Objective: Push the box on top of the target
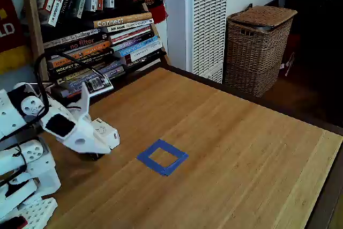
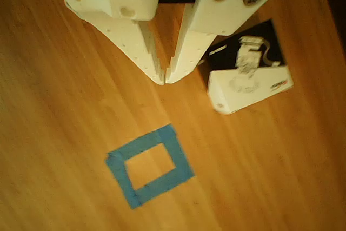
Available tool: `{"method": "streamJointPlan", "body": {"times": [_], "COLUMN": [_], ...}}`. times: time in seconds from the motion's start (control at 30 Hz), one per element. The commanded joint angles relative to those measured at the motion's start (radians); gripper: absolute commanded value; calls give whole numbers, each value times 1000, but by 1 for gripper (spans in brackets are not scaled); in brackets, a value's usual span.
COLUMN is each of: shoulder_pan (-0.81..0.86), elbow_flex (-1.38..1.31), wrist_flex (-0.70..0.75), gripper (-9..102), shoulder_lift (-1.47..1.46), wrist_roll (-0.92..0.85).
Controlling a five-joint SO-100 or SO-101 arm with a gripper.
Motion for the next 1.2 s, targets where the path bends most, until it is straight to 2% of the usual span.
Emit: {"method": "streamJointPlan", "body": {"times": [0.0, 0.2, 0.37, 0.7, 0.87, 1.17], "shoulder_pan": [14, 28, 23, -37, -54, -239], "elbow_flex": [-9, -14, -124, -324, -393, -448], "wrist_flex": [-25, -51, -95, -67, 28, 74], "gripper": [0, 0, 0, 0, 0, 0], "shoulder_lift": [-38, -78, -322, -621, -637, -635], "wrist_roll": [-9, -32, -72, -60, -55, 186]}}
